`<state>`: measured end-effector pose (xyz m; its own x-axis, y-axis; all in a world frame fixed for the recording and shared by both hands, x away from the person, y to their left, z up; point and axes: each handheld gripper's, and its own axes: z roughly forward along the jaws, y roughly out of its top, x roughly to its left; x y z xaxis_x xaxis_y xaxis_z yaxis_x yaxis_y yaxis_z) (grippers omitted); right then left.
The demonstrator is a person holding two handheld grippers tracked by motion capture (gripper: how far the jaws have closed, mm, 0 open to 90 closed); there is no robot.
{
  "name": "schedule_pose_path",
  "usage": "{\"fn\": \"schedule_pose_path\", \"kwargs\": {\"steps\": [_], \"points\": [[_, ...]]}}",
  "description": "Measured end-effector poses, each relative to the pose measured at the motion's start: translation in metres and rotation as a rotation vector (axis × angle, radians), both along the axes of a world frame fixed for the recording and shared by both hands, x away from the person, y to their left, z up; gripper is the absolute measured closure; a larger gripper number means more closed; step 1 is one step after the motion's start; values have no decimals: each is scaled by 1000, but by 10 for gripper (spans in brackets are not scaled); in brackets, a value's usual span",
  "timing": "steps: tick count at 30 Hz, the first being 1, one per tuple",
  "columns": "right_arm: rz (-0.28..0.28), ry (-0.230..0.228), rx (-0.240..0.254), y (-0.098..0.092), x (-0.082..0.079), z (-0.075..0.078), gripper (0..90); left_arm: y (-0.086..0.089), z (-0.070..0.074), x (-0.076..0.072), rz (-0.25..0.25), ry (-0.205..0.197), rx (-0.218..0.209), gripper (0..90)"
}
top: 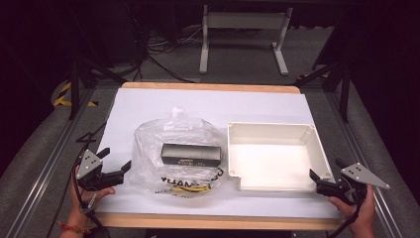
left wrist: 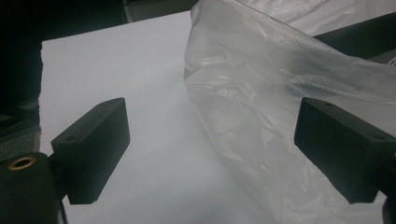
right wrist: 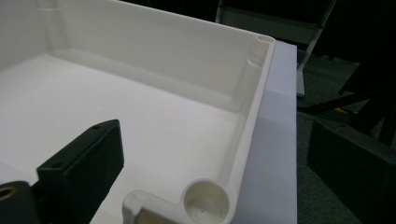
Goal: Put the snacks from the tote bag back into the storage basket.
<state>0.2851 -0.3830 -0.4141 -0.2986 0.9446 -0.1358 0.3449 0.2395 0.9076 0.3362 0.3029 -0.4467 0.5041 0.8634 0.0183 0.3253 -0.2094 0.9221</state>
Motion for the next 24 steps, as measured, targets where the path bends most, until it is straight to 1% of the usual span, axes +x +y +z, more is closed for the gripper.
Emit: {"fn": "schedule_pose_path", "kwargs": {"steps": [1, 3, 5, 10, 12, 14, 15, 17, 19, 20, 24], "points": [[11, 4, -2, 1, 1, 0, 46, 0, 0, 0, 0, -2, 2, 114], [14, 2, -8, 2, 0, 0, 46, -1, 0, 0, -3, -6, 5, 114], [13, -1, -15, 3, 0, 1, 46, -1, 0, 0, -7, -5, 3, 115], [15, 0, -13, 3, -1, 1, 45, 0, 0, 0, -5, -9, 1, 114], [3, -9, -19, 3, -3, 3, 44, 0, 0, 0, -10, -10, -5, 114], [-3, -15, -12, 2, -4, 6, 45, 0, 0, -1, -16, -14, 2, 119], [-4, -19, -20, 2, -4, 7, 49, 0, 0, -2, -18, -12, 3, 121], [5, -27, -15, 2, -6, 10, 83, -1, 0, -3, -21, -10, 2, 122], [40, -31, 7, 4, -9, 14, 98, -1, 0, -3, -22, -13, 4, 121], [58, -31, 2, 5, -10, 15, 99, -1, 0, -3, -23, -14, 6, 121], [100, -29, -18, 12, -13, 21, 117, -2, 0, -2, -30, -9, 13, 121]]}}
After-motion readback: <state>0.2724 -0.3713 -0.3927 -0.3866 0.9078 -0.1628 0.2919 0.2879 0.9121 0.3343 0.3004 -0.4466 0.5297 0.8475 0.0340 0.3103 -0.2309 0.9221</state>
